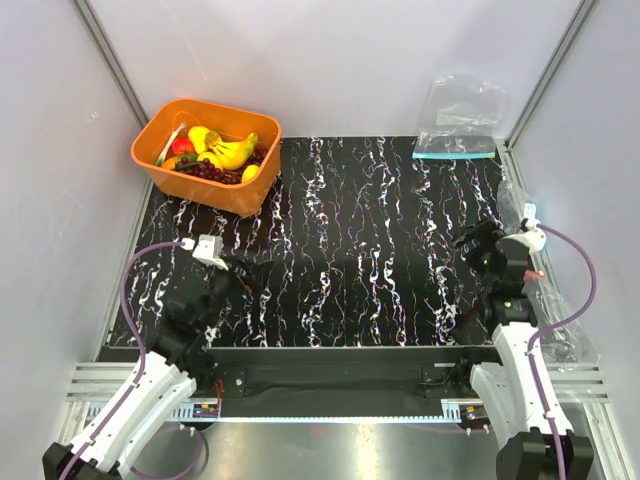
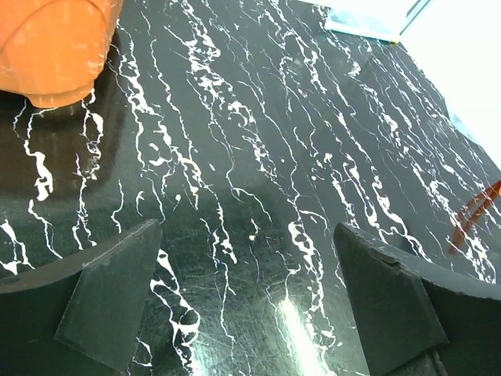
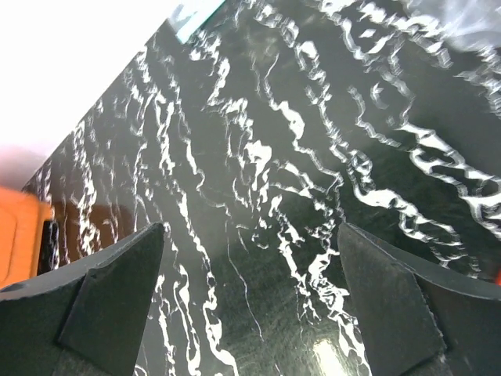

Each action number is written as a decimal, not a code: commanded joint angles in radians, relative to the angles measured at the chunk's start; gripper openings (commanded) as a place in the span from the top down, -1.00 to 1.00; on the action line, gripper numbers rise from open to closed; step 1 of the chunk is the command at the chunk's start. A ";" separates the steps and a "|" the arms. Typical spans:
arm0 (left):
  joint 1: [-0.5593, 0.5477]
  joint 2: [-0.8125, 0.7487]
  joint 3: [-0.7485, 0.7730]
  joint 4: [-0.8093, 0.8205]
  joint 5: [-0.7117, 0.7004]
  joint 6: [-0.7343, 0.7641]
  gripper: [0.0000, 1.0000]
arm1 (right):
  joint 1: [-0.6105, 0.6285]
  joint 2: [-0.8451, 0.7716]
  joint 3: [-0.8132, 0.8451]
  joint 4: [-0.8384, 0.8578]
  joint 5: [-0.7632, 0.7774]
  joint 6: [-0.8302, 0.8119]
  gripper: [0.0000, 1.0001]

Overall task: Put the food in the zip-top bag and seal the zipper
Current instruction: Pick up the zipper food storage bag at the corner of the board.

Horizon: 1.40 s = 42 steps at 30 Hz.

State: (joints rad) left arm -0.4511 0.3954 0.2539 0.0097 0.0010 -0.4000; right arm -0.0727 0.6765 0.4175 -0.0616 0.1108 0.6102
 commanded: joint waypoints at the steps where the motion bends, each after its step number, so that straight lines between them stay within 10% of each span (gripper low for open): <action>1: -0.004 0.000 0.030 0.058 0.031 -0.013 -0.98 | 0.002 0.021 0.209 -0.233 0.147 -0.012 -0.99; 10: -0.004 0.010 0.028 0.069 0.059 -0.025 -0.98 | 0.002 0.391 0.612 -0.947 0.684 0.318 -0.99; 30: -0.006 0.025 0.028 0.076 0.071 -0.017 -0.98 | -0.194 0.790 0.480 -0.762 0.556 0.427 -0.99; 36: -0.006 0.020 0.030 0.070 0.065 -0.011 -0.98 | -0.200 0.787 0.484 -0.747 0.599 0.445 0.09; 38: -0.005 0.022 0.030 0.073 0.070 -0.010 -0.98 | -0.199 0.744 0.469 -0.710 0.578 0.374 0.87; 42: -0.004 0.028 0.028 0.078 0.068 -0.005 -0.98 | -0.135 0.666 0.452 -0.534 0.477 0.137 1.00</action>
State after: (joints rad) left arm -0.4519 0.4206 0.2539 0.0257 0.0570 -0.4187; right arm -0.2569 1.4212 0.8734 -0.7483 0.6350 0.9096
